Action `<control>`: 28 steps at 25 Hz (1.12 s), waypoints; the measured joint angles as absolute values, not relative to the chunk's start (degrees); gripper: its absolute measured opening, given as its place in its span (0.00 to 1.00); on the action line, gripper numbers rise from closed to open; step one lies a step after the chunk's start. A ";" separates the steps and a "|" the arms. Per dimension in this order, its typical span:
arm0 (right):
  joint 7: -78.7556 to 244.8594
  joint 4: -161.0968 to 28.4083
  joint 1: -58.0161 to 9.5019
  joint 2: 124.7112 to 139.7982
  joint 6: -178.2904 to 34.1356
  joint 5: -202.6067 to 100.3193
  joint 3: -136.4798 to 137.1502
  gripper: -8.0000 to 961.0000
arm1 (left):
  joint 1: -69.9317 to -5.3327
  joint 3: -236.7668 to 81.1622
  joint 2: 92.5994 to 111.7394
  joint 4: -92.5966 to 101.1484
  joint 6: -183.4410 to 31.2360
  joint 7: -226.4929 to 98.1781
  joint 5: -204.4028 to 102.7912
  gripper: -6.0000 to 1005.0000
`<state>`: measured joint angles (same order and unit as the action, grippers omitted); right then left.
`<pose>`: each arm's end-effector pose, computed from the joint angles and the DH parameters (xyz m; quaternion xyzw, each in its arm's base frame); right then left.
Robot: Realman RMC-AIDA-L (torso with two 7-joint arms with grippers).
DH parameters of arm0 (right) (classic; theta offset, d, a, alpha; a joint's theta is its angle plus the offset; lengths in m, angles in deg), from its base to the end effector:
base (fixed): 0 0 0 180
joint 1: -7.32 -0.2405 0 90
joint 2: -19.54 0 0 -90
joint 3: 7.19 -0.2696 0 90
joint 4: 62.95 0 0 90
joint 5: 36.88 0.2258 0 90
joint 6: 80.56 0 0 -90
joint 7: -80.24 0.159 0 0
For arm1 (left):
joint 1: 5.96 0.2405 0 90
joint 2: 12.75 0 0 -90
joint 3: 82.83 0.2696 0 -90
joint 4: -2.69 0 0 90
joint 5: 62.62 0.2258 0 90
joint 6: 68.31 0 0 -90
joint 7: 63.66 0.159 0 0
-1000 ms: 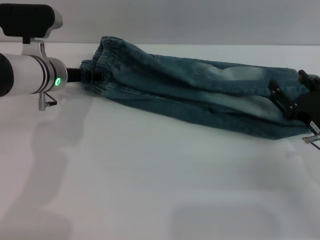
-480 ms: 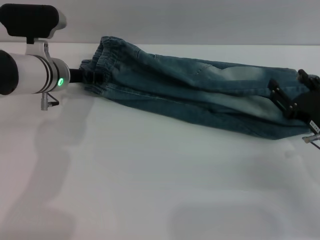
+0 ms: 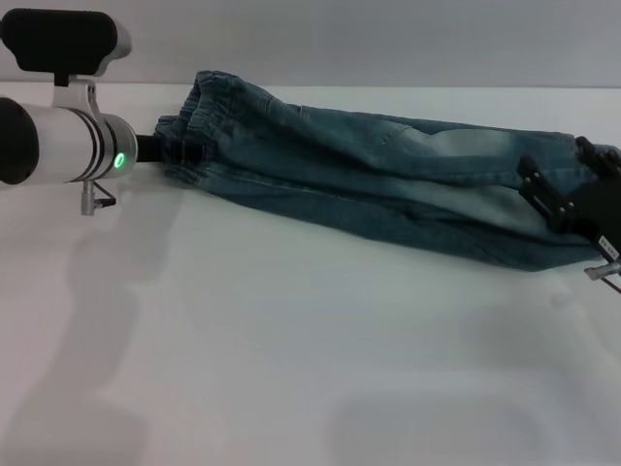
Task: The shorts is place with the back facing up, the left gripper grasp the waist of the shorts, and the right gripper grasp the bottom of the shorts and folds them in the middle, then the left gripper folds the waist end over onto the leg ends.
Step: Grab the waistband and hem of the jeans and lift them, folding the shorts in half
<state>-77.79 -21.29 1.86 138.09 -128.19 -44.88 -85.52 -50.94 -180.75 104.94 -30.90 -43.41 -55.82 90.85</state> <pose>0.3200 0.3305 -0.0391 -0.7651 0.2263 0.2983 0.5238 -0.2687 0.4911 -0.0507 -0.7671 -0.4545 -0.0068 0.4527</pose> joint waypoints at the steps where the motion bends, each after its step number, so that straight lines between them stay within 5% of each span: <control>1: -77.79 -21.27 1.88 138.10 -128.20 -44.88 -85.52 0.73 | -50.99 -180.75 104.93 -30.85 -43.29 -55.52 90.76 0.81; 20: -76.83 -18.34 3.69 138.02 -128.20 -44.87 -85.04 0.74 | -50.58 -179.68 105.38 -31.00 -43.60 -53.04 90.53 0.79; 23: -76.82 -17.89 4.15 138.02 -128.20 -44.87 -85.05 0.74 | -50.28 -179.38 105.43 -31.19 -44.15 -53.04 90.53 0.56; 28: -76.82 -17.86 4.21 138.02 -128.19 -44.87 -85.02 0.74 | -48.25 -179.04 105.61 -34.23 -44.31 -53.42 90.53 0.46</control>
<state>-76.82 -17.86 4.21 138.02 -128.19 -44.87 -85.02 -48.25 -179.04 105.61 -34.23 -44.31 -53.42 90.53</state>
